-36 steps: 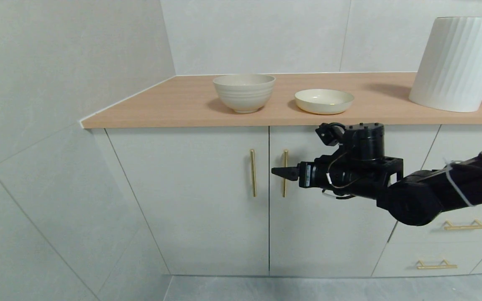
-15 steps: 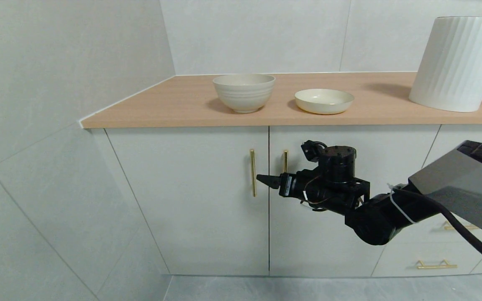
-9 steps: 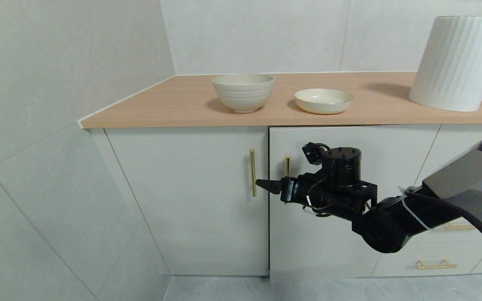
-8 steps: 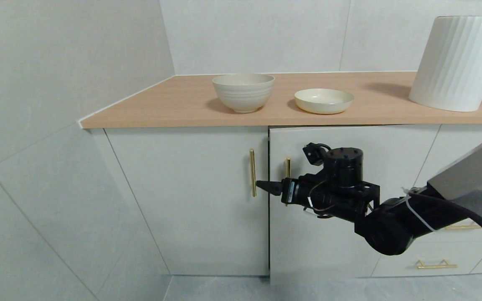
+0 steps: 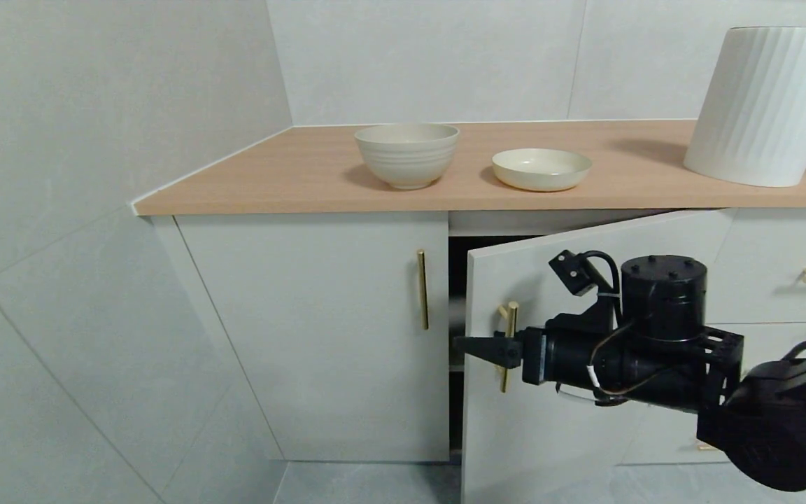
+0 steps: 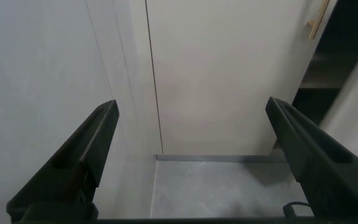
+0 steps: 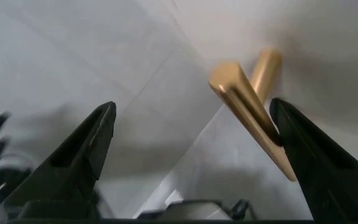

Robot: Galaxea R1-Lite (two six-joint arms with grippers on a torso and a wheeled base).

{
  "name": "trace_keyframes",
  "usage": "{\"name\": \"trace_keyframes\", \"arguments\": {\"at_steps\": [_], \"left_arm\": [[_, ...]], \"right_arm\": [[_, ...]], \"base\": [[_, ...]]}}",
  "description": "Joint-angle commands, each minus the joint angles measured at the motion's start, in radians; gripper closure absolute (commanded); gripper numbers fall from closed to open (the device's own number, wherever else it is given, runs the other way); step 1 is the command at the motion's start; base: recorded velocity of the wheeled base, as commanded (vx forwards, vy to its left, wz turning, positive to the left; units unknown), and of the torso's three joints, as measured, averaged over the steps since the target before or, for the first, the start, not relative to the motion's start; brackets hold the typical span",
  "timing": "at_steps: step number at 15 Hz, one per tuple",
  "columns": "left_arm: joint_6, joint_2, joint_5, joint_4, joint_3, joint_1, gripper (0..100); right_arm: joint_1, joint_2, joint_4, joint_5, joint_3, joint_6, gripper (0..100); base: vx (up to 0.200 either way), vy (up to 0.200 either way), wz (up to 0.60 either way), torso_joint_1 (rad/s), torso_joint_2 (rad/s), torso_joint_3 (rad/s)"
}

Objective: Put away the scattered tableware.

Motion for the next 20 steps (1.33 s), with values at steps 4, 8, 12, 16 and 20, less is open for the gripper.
{"name": "trace_keyframes", "arguments": {"at_steps": [4, 8, 12, 16, 20], "left_arm": [[0.0, 0.0, 0.0, 0.0, 0.0, 0.0, 0], [0.004, 0.0, -0.001, 0.0, 0.0, 0.0, 0], [0.01, 0.005, -0.023, -0.062, -0.093, 0.0, 0], [0.012, 0.342, -0.28, 0.123, -0.466, -0.022, 0], [0.073, 0.787, -0.388, 0.104, -0.598, -0.036, 0]], "right_arm": [[0.002, -0.155, 0.001, 0.033, 0.164, -0.001, 0], [0.001, -0.192, 0.001, 0.033, 0.199, -0.001, 0], [0.001, -0.201, 0.001, 0.032, 0.199, 0.0, 0], [0.001, -0.204, 0.0, 0.032, 0.199, 0.0, 0], [0.002, -0.209, 0.001, 0.032, 0.2, 0.0, 0]], "base": [[0.0, 0.0, 0.0, 0.0, 0.0, 0.0], [0.0, 0.0, 0.0, 0.0, 0.0, 0.0], [0.0, 0.0, 0.0, 0.0, 0.0, 0.0], [0.0, 0.0, 0.0, 0.0, 0.0, 0.0], [0.0, 0.0, 0.0, 0.0, 0.0, 0.0]]}}
